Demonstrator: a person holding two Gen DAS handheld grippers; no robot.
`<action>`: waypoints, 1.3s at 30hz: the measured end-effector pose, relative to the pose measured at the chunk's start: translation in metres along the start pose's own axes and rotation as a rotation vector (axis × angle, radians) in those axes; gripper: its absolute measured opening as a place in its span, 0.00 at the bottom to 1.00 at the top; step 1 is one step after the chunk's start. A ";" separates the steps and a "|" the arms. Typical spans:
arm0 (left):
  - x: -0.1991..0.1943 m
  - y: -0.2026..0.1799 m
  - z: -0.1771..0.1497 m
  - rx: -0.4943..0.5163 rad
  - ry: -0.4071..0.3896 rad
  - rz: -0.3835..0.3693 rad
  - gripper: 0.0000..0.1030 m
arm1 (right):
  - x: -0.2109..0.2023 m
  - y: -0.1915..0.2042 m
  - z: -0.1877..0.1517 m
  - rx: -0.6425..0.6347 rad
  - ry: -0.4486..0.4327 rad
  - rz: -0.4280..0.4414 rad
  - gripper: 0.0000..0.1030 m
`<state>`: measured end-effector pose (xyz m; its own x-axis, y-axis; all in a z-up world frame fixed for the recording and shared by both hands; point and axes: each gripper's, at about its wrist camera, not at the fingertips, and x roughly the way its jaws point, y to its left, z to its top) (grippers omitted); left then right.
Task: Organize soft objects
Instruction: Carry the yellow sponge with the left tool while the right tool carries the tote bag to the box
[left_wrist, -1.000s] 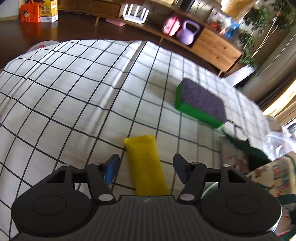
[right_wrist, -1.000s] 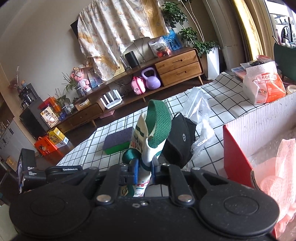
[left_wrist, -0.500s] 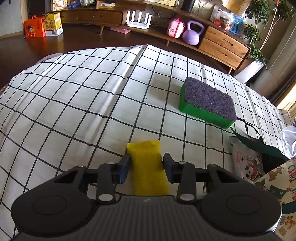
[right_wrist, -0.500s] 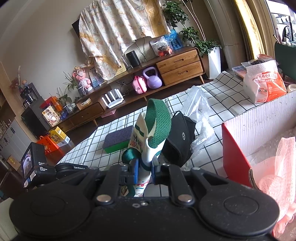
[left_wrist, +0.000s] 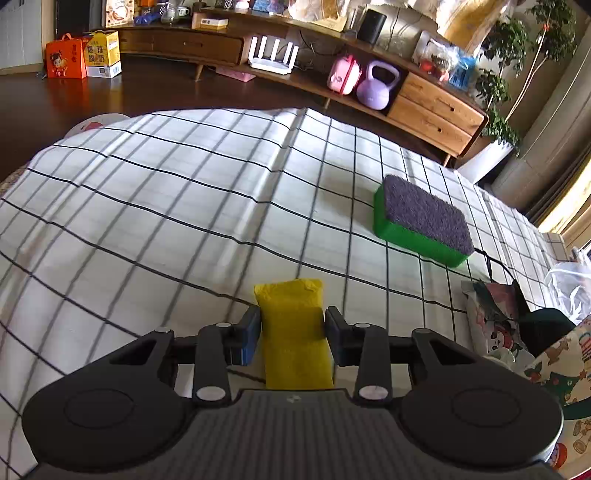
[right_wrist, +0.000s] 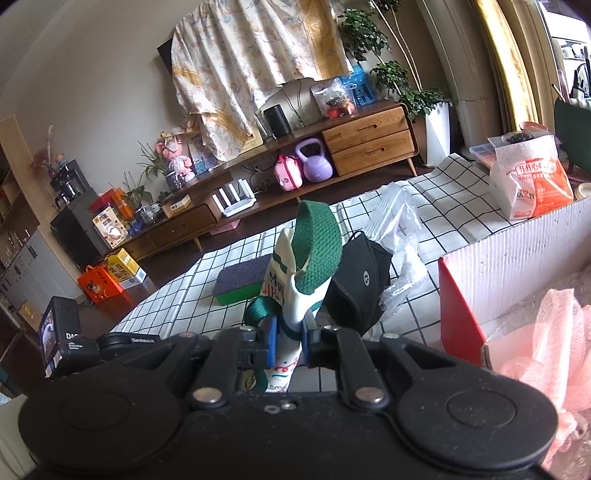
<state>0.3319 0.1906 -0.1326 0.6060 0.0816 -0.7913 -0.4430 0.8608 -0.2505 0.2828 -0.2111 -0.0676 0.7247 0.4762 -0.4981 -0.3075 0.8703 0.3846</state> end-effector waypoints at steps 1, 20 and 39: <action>-0.003 0.003 0.000 -0.003 -0.005 -0.002 0.36 | -0.003 0.001 0.000 -0.004 0.000 0.002 0.11; -0.087 0.032 -0.022 -0.004 -0.052 -0.109 0.35 | -0.079 -0.012 0.008 -0.030 -0.047 -0.030 0.08; -0.203 -0.028 -0.037 0.128 -0.138 -0.263 0.35 | -0.180 -0.054 0.045 0.004 -0.240 -0.039 0.08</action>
<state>0.1972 0.1312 0.0144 0.7767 -0.0925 -0.6231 -0.1774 0.9170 -0.3573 0.1963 -0.3494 0.0362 0.8620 0.3980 -0.3140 -0.2742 0.8870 0.3715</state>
